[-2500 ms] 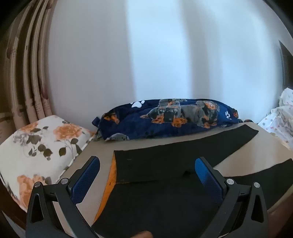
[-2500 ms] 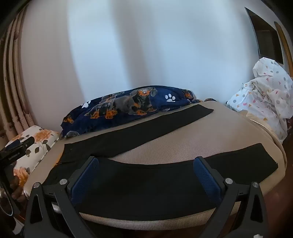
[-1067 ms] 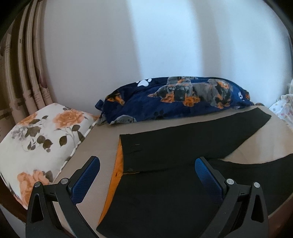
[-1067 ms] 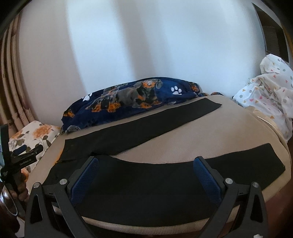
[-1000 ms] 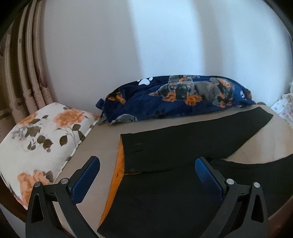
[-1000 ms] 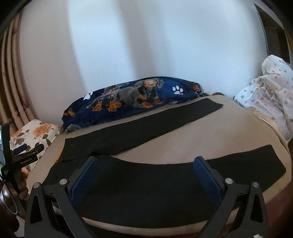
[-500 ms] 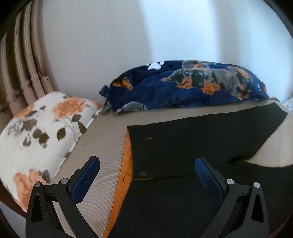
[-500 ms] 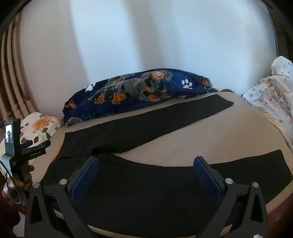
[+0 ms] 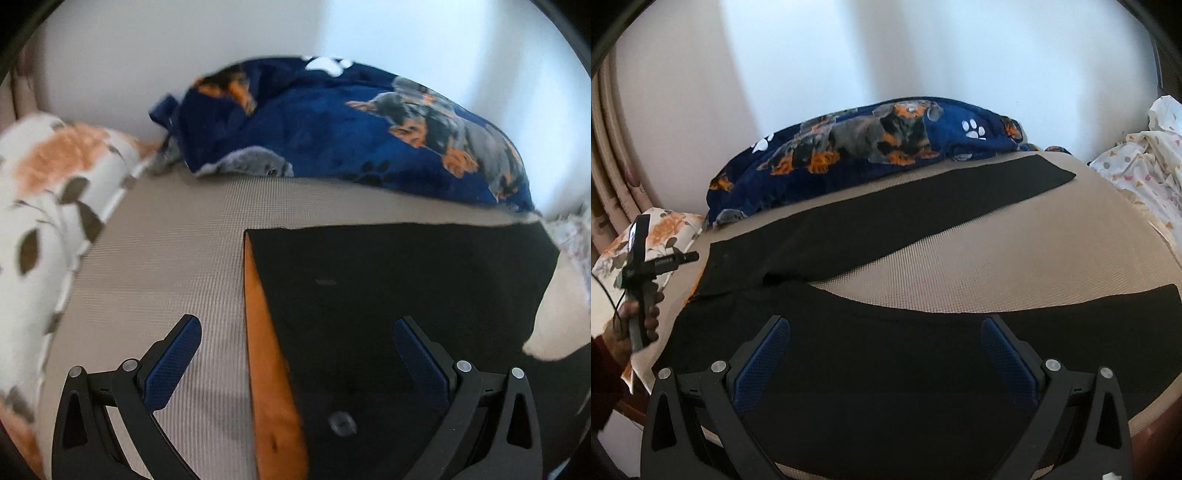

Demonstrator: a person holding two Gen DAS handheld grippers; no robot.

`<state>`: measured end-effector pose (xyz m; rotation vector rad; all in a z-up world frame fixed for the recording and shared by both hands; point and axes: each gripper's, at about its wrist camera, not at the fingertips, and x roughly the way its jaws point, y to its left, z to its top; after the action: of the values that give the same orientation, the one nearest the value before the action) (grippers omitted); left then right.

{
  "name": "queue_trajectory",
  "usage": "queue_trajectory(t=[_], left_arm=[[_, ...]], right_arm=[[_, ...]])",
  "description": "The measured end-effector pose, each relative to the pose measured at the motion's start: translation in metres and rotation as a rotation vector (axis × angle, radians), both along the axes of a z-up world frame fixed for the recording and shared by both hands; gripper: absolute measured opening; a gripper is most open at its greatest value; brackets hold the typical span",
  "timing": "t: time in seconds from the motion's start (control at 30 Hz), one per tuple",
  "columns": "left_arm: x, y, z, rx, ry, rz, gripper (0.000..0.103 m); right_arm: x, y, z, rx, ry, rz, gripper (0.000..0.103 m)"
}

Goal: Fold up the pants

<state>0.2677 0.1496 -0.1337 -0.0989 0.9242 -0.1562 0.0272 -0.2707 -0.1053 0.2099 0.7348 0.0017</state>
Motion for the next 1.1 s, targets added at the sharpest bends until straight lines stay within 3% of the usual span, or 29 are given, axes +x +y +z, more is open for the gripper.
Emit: queue_trajectory(t=[0.07,0.2,0.27,0.43,0.5,0.53,0.57,0.63,0.67,0.77,0.9,0.97,1.1], left_arm=[[0.023,0.014,-0.009,-0.061,0.040,-0.019,0.102],[0.054,0.037,-0.022,-0.102,0.060,0.010,0.099],[0.070,0.044,-0.029,-0.137,0.095,-0.016,0.090],[0.099,0.032,-0.043,-0.041,0.134,-0.124,0.079],[0.104,0.027,-0.042,-0.011,0.135,-0.160,0.067],[0.105,0.027,-0.041,-0.021,0.137,-0.174,0.052],[0.108,0.030,-0.040,-0.078,0.149,-0.206,0.032],[0.111,0.038,-0.041,-0.138,0.169,-0.179,0.024],[0.109,0.039,-0.040,-0.135,0.164,-0.170,0.014],[0.096,0.037,-0.032,-0.106,0.116,-0.154,0.010],[0.064,0.031,-0.003,-0.125,-0.008,-0.117,0.010],[0.040,0.026,0.017,-0.158,-0.070,-0.122,0.010],[-0.016,0.000,0.056,-0.167,-0.183,-0.165,0.010]], right_arm=[[0.005,0.000,-0.004,-0.002,0.019,-0.002,0.103],[0.011,0.000,-0.013,-0.005,0.056,-0.008,0.103],[0.013,-0.001,-0.016,-0.007,0.074,-0.012,0.103],[0.019,0.004,-0.019,-0.010,0.090,-0.012,0.103],[0.019,0.006,-0.016,-0.015,0.080,-0.008,0.103],[0.019,0.008,-0.015,-0.018,0.077,-0.006,0.103],[0.020,0.009,-0.015,-0.021,0.076,-0.004,0.103],[0.022,0.011,-0.015,-0.019,0.078,0.001,0.103],[0.023,0.013,-0.015,-0.013,0.077,0.005,0.103],[0.027,0.015,-0.011,0.001,0.067,0.017,0.103],[0.039,0.015,-0.001,0.063,0.041,0.047,0.103],[0.052,0.014,0.005,0.130,0.028,0.073,0.103],[0.097,0.010,0.012,0.401,0.049,0.142,0.103]])
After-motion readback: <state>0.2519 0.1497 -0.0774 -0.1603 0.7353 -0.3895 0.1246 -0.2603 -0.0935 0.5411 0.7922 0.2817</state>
